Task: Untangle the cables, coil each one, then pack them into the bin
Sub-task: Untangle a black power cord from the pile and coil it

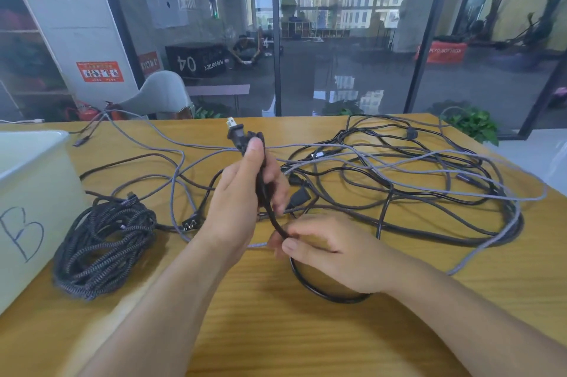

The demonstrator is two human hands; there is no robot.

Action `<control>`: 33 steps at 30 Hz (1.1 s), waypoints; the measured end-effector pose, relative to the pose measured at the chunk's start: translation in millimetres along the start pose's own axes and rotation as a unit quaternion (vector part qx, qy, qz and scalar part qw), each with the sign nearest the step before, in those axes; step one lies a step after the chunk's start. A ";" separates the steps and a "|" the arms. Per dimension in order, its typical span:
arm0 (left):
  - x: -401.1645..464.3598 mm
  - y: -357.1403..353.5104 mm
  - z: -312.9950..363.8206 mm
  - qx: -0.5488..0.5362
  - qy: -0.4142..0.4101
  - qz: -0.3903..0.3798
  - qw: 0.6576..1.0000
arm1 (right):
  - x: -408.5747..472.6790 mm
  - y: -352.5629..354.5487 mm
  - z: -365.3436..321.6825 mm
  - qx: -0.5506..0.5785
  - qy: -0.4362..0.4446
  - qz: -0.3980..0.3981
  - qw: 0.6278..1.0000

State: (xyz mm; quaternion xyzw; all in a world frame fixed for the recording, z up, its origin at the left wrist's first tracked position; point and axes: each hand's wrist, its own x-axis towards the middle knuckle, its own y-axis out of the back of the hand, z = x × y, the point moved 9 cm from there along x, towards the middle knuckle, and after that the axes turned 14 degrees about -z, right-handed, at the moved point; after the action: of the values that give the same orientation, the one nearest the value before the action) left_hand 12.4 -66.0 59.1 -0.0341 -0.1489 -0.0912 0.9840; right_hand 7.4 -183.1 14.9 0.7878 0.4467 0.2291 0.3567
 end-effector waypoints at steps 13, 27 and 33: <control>-5.4 -5.8 12.9 -0.189 0.037 -0.084 0.978 | 11.7 21.4 73.5 -0.066 -0.099 0.063 0.991; -5.2 23.5 -2.4 0.031 0.075 0.004 0.997 | -28.0 71.6 50.5 -0.085 -0.039 0.371 0.924; -2.8 13.5 -7.0 0.082 0.070 -0.010 0.994 | -23.5 67.4 67.1 0.019 -0.107 0.319 0.942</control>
State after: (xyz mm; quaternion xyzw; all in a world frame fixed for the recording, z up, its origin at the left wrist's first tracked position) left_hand 14.3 -52.9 51.1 0.0547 -0.0870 -0.0904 0.9906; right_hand 77.8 -250.8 22.6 0.9157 0.1356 0.2366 0.2951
